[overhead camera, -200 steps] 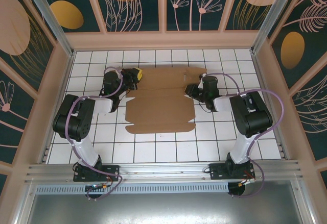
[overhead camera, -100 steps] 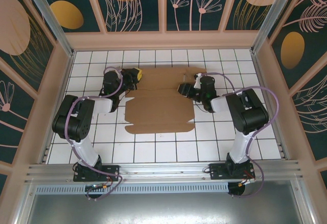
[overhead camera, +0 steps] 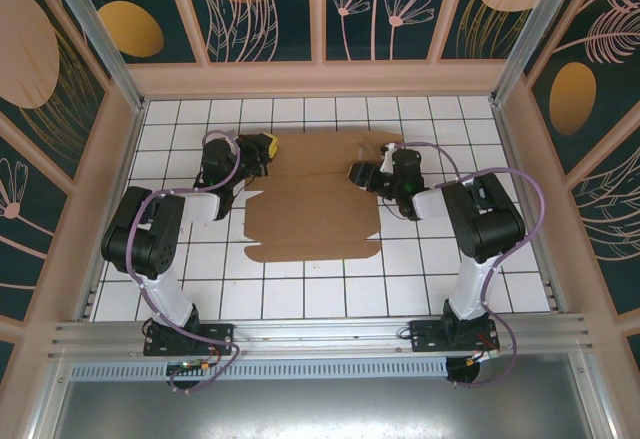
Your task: Fold the paper box
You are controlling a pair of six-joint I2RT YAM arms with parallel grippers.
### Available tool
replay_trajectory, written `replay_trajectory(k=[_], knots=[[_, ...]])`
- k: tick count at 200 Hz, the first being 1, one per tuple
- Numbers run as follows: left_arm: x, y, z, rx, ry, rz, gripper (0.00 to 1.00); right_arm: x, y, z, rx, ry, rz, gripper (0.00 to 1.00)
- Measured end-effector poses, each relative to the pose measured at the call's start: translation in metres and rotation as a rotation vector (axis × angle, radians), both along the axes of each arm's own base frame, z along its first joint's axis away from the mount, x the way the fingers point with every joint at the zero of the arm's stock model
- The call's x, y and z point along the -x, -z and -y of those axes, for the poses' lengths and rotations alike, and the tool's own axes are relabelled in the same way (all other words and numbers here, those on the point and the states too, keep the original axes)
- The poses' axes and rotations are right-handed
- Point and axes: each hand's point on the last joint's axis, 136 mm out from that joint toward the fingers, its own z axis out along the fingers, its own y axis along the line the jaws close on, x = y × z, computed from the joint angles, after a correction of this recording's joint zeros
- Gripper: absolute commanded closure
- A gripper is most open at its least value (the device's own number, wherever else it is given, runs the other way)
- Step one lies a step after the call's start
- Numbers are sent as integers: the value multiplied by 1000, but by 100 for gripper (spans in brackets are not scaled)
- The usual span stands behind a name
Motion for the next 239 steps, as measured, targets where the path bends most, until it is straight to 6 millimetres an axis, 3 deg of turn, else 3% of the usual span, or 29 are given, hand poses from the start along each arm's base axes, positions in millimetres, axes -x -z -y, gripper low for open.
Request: replay_trajectory(k=[49, 170, 239], knots=[[1, 1, -1, -35, 1, 13, 100, 1, 14, -8, -12, -31, -36, 48], [0, 2, -7, -85, -19, 19, 100, -10, 15, -20, 180, -23, 1, 47], [2, 2, -7, -119, -12, 24, 100, 1, -12, 9, 269, 42, 69, 46]])
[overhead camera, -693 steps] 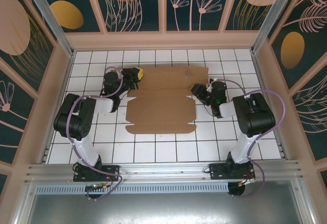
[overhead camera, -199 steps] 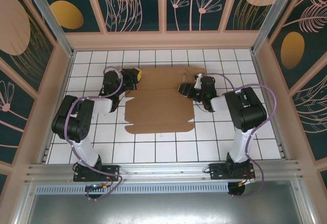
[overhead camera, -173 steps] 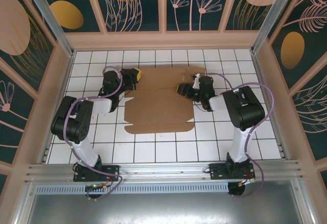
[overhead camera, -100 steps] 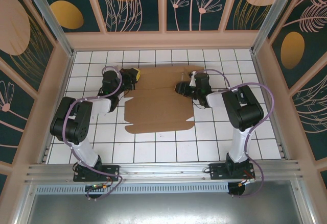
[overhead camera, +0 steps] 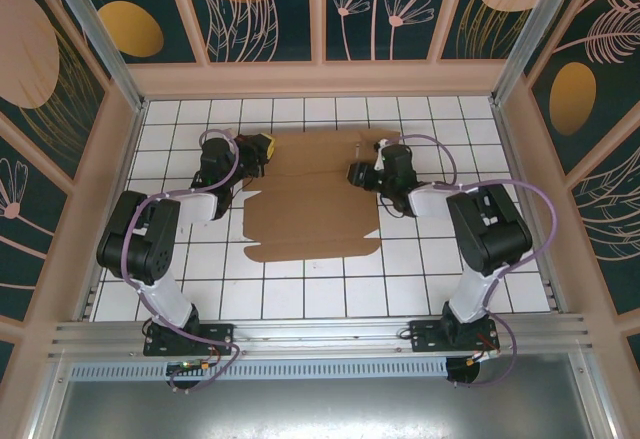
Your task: Fold the paper box
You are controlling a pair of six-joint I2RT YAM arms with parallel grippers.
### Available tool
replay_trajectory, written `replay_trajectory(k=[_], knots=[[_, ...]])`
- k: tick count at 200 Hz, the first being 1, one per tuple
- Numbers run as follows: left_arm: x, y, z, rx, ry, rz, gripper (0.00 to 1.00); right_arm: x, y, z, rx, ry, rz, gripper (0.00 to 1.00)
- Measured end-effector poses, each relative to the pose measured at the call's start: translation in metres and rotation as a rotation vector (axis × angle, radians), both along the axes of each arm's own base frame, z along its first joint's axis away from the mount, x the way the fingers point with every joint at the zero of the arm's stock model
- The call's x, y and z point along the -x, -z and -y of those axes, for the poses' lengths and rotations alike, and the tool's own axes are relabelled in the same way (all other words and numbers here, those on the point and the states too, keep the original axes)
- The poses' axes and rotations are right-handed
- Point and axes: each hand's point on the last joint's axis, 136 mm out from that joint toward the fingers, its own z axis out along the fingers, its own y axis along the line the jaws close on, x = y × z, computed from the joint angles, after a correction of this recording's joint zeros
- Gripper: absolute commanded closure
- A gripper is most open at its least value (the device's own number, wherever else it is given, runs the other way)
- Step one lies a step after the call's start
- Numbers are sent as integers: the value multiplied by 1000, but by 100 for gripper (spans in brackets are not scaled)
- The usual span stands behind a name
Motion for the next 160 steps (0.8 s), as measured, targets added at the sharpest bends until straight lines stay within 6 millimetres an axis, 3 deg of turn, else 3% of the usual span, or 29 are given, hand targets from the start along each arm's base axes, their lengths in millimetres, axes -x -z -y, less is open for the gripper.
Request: replay_trajectory(k=[38, 65, 87, 104, 133, 160], knots=[[-1, 1, 0, -22, -2, 0, 100, 28, -18, 28, -8, 12, 38, 53], [-2, 1, 0, -35, 1, 2, 100, 40, -50, 63, -65, 82, 108, 65], [-4, 1, 0, -52, 1, 4, 100, 28, -79, 91, -83, 165, 168, 72], [-4, 1, 0, -65, 3, 1, 100, 15, -93, 104, -68, 212, 179, 72], [-4, 1, -1, -84, 6, -3, 100, -12, -116, 124, -26, 260, 197, 58], [-4, 1, -1, -97, 9, -10, 100, -38, -120, 129, 67, 224, 228, 46]])
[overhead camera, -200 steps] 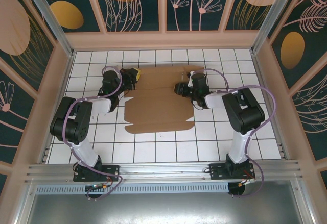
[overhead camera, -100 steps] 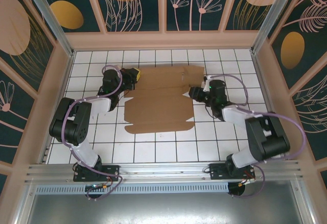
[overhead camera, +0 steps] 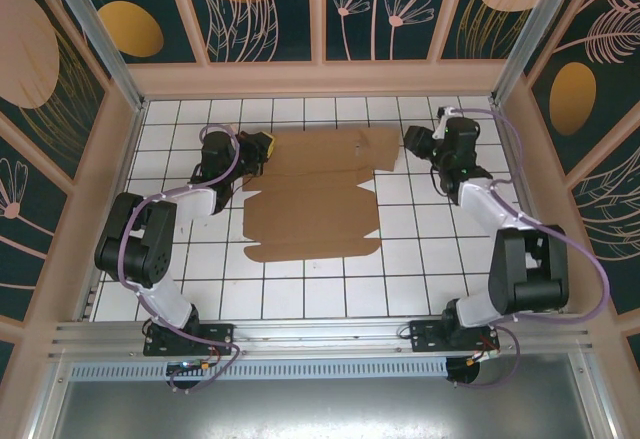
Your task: Fold the paper box
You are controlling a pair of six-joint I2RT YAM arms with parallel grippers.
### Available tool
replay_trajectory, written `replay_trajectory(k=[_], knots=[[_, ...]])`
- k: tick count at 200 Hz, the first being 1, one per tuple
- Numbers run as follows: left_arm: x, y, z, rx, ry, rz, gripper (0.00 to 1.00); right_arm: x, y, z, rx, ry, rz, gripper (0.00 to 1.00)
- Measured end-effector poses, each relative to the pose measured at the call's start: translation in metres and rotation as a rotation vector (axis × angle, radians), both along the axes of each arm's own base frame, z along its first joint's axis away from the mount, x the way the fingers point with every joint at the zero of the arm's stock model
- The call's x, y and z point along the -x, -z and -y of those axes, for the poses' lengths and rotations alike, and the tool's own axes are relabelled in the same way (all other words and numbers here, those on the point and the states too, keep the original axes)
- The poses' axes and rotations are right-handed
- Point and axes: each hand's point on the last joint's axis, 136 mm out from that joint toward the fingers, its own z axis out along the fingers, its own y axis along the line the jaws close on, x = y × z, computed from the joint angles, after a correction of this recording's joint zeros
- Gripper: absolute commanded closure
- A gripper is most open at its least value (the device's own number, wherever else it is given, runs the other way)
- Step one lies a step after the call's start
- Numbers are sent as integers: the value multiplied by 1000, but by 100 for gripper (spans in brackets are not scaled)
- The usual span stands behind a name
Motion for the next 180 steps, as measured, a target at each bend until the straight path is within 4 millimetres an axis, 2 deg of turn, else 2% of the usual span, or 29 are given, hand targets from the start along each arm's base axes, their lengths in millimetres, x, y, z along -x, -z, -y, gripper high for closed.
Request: replay_trajectory(k=[17, 38, 68, 109, 124, 152, 180], knots=[[-1, 0, 0, -6, 3, -3, 100, -1, 10, -7, 99, -93, 28, 34], [-1, -1, 1, -13, 8, -7, 100, 6, 21, -15, 194, -208, 83, 26], [0, 0, 3, -17, 24, -13, 100, 1, 28, -21, 284, -309, 170, 25], [1, 0, 5, -23, 40, -12, 100, -14, 60, -25, 354, -373, 153, 26], [1, -1, 5, -26, 42, -10, 100, -15, 63, -27, 376, -399, 161, 26], [1, -1, 7, -26, 50, -12, 100, -17, 54, -37, 389, -469, 215, 33], [2, -1, 8, -25, 59, -12, 100, -19, 47, -48, 368, -530, 250, 51]])
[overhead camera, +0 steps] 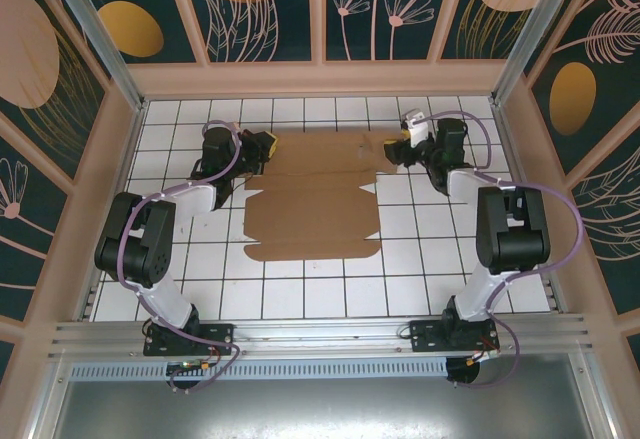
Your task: Fold the paper box
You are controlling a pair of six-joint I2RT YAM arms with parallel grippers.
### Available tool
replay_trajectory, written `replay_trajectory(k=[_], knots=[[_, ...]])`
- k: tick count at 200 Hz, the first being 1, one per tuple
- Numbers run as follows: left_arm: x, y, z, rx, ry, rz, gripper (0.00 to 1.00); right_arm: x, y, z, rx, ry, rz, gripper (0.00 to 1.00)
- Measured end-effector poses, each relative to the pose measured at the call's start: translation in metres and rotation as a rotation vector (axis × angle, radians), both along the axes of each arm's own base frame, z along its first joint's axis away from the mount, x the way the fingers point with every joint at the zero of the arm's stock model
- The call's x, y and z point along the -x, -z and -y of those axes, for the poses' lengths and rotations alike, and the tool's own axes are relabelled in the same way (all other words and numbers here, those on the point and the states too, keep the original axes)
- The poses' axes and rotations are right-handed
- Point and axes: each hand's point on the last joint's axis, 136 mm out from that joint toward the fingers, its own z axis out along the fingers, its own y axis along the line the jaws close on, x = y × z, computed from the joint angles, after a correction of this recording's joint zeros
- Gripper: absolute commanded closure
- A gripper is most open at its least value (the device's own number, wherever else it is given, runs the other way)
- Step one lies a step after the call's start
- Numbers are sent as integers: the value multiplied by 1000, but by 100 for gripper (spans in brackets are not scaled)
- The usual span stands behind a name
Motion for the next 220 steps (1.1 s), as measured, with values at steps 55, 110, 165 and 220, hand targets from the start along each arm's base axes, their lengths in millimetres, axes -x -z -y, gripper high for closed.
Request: replay_trajectory(k=[55, 110, 165, 220], knots=[[-1, 0, -1, -2, -9, 1, 100, 2, 5, -12, 1, -5, -14, 93], [-5, 1, -8, -7, -43, 1, 100, -4, 3, -28, 39, 220, -8, 98], [-5, 0, -7, -5, -41, 4, 100, 9, 2, -35, -85, 516, -38, 93], [-3, 0, -4, -1, -23, 3, 100, 15, -4, -31, -164, 562, -84, 50]])
